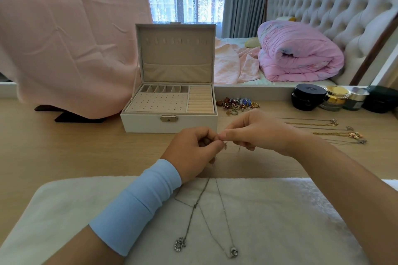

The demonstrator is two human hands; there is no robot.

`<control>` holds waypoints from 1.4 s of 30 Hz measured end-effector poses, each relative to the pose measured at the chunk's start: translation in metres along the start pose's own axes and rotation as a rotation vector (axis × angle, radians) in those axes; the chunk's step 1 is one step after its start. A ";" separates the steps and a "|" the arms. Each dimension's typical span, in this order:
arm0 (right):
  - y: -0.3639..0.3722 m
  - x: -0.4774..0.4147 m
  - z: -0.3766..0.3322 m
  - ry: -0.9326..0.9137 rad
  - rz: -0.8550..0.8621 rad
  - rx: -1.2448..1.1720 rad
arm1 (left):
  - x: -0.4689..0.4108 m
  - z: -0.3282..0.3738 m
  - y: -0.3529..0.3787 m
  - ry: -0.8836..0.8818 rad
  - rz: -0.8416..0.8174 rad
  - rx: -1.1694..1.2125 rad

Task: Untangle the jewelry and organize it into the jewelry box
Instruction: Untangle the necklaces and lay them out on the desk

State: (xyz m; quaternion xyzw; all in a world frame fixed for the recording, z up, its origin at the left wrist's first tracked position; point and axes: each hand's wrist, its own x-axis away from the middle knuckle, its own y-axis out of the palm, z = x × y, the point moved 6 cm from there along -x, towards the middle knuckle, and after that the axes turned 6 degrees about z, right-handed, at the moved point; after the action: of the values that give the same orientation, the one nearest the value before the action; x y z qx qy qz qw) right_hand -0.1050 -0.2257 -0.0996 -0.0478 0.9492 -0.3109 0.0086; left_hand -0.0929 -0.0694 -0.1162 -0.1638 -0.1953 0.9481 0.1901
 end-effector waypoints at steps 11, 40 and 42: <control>0.008 0.010 -0.001 0.111 -0.218 -0.143 | -0.003 -0.002 0.001 -0.198 -0.037 0.472; 0.003 0.000 -0.007 -0.041 0.012 -0.052 | -0.006 -0.005 -0.007 -0.123 -0.012 0.110; 0.007 0.001 -0.008 -0.030 -0.023 -0.085 | -0.005 -0.003 -0.005 -0.081 -0.036 0.051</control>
State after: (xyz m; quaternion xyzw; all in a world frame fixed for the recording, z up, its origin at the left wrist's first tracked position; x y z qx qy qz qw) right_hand -0.1068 -0.2150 -0.0975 -0.0639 0.9607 -0.2694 0.0172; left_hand -0.0857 -0.0667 -0.1152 -0.1170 -0.1817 0.9550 0.2033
